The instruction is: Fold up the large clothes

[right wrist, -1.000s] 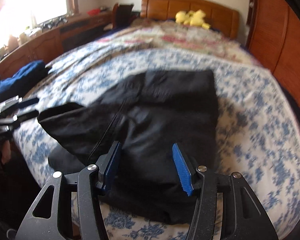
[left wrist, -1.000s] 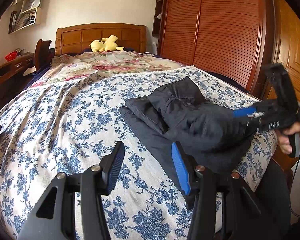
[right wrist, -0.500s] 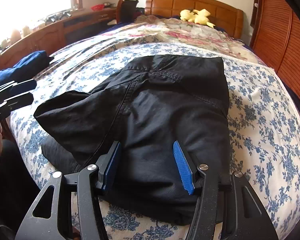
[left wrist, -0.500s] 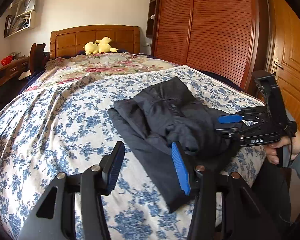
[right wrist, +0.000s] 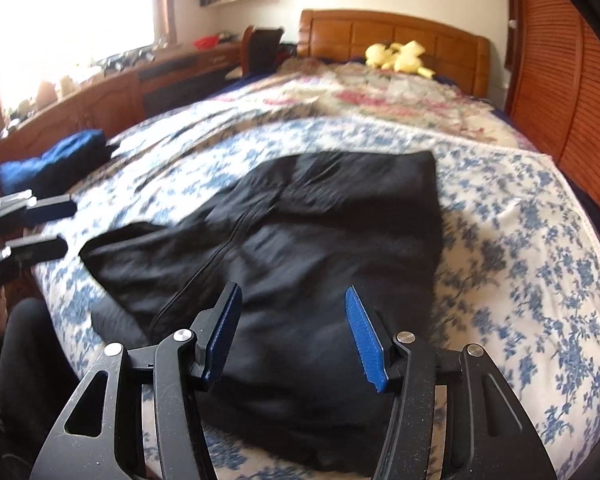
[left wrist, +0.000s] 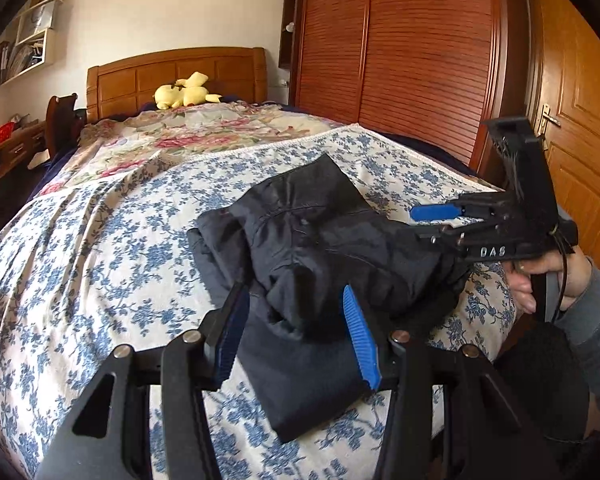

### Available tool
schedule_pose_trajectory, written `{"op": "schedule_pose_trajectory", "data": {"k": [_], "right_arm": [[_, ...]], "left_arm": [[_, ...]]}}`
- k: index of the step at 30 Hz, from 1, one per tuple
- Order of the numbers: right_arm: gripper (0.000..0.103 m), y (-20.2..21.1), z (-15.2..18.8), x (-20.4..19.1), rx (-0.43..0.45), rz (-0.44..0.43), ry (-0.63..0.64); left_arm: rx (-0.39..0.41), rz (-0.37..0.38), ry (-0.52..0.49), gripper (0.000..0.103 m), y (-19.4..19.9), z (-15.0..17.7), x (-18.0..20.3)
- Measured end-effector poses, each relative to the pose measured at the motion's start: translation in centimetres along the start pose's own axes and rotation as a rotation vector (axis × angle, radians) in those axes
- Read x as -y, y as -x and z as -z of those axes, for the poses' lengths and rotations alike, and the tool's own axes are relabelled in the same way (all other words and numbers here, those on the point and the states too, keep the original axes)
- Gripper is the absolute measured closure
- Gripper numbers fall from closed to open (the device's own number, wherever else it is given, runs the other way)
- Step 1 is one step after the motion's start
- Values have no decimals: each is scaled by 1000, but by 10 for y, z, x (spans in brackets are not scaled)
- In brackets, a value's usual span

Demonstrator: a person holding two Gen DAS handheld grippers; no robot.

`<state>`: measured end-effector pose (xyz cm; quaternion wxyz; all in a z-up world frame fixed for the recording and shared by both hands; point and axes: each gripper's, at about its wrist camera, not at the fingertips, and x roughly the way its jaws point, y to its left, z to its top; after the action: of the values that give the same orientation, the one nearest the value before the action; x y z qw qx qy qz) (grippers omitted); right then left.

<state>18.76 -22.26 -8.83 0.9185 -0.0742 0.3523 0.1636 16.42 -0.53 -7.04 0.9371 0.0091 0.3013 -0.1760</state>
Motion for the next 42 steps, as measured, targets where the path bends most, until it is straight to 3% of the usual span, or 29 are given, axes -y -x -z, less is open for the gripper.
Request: {"op": "schedule_pose_trajectory", "data": {"k": [11,12,13,15,17,24,29,37,42], "right_arm": [[47,-8,23,26,-11,16,1],[48,-6,23,26,-9,11,-2],[48,-4,24,28,-4,4,-6],[48,-1,26,30,2,-8,-18],[48,1,27,32,6,-16,-31],[48,18,25,38,65,-19,-62],[49,28,23,33,96,-65,-51],[54,7,30,7,10,-105,20],[54,-13,43,3,-75,-80,52]], "left_arm": [[-60,-1,46,56,-33,6,6],[-57,2,45,76,-33,6,6],[-62,6,41,84,-34,6,7],[-71,8,26,96,-35,5,11],[-61,0,9,98,-32,4,15],[61,-30,55,99,17,6,11],[-8,-79,82,99,17,34,-10],[-91,-111,142,99,-11,62,-31],[-121,-102,135,99,-23,68,-29]]}}
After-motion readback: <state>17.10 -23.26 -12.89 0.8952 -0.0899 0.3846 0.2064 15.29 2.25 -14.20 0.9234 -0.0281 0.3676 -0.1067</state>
